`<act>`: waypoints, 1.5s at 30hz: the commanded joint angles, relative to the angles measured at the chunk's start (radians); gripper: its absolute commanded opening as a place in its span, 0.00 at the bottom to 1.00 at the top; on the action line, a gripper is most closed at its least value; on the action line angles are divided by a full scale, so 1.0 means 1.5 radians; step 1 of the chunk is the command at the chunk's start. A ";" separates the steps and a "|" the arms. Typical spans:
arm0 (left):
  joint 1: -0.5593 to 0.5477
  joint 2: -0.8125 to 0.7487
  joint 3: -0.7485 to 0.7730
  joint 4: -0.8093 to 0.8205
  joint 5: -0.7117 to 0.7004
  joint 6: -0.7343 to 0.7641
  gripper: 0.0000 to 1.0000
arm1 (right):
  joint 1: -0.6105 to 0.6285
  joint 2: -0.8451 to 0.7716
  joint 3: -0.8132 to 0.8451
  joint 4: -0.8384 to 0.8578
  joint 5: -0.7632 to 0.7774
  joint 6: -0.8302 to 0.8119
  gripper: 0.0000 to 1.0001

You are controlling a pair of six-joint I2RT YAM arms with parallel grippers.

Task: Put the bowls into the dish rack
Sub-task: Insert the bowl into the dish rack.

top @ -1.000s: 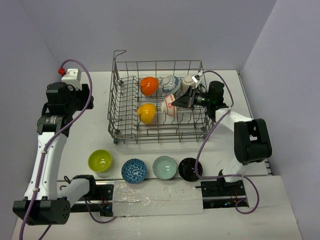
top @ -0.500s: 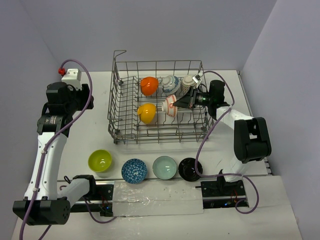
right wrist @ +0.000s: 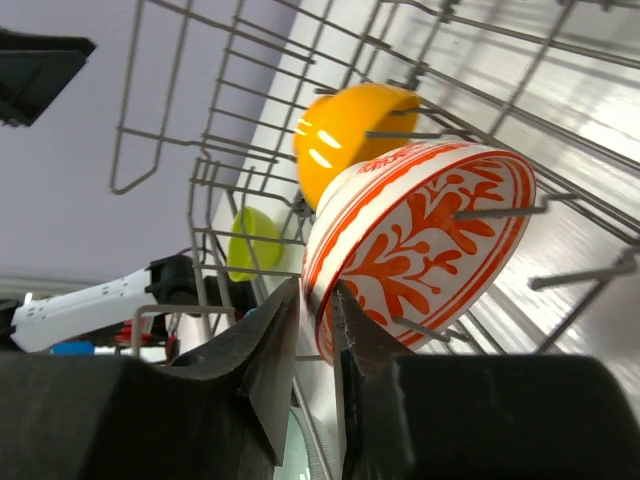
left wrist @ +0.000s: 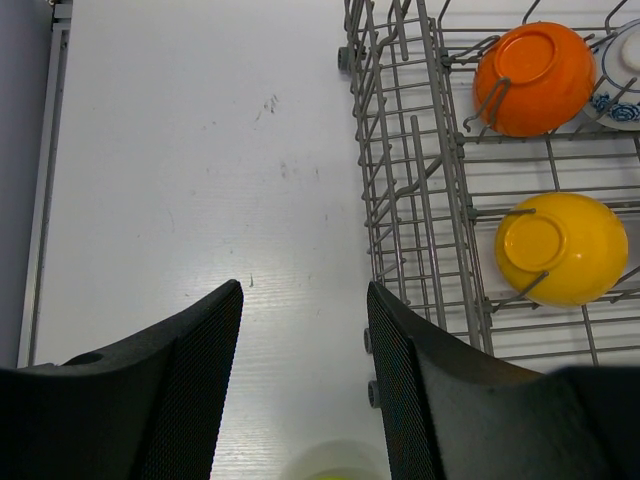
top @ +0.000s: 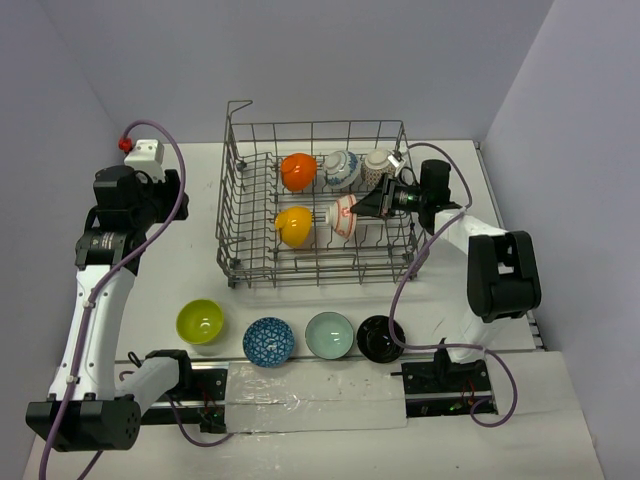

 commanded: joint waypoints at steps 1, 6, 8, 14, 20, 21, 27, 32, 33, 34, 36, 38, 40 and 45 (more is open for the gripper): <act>0.003 -0.012 -0.003 0.027 0.015 -0.001 0.59 | -0.010 0.001 0.035 -0.015 0.014 -0.046 0.30; 0.003 -0.012 -0.004 0.030 0.018 0.001 0.59 | -0.010 0.015 0.042 -0.035 0.015 -0.061 0.34; 0.003 -0.012 -0.005 0.030 0.018 0.001 0.59 | -0.010 0.019 0.044 -0.039 0.013 -0.064 0.35; 0.003 -0.015 -0.009 0.031 0.018 0.001 0.59 | -0.010 0.028 0.053 -0.050 0.013 -0.075 0.39; 0.003 -0.018 -0.010 0.029 0.023 0.003 0.59 | -0.009 0.027 0.071 -0.102 0.020 -0.114 0.46; 0.003 -0.018 -0.009 0.029 0.023 0.003 0.59 | -0.010 0.023 0.075 -0.118 0.023 -0.120 0.47; 0.003 -0.026 -0.013 0.029 0.027 0.004 0.59 | -0.013 -0.007 0.088 -0.168 0.053 -0.167 0.54; 0.003 -0.034 -0.013 0.025 0.030 0.002 0.60 | -0.016 -0.032 0.087 -0.204 0.124 -0.195 0.55; 0.003 -0.035 -0.013 0.025 0.031 0.002 0.60 | -0.015 -0.037 0.087 -0.223 0.143 -0.202 0.55; 0.003 -0.036 -0.013 0.025 0.031 0.002 0.60 | -0.016 -0.041 0.085 -0.225 0.161 -0.214 0.55; 0.003 -0.037 -0.014 0.025 0.033 0.002 0.60 | -0.015 -0.051 0.083 -0.231 0.168 -0.220 0.55; 0.003 -0.036 -0.014 0.025 0.034 0.002 0.60 | -0.017 -0.059 0.082 -0.232 0.173 -0.220 0.55; 0.003 -0.036 -0.013 0.025 0.032 0.003 0.60 | -0.019 -0.072 0.084 -0.237 0.173 -0.227 0.55; 0.003 -0.036 -0.011 0.019 0.035 0.013 0.60 | -0.025 -0.104 0.109 -0.271 0.168 -0.269 0.55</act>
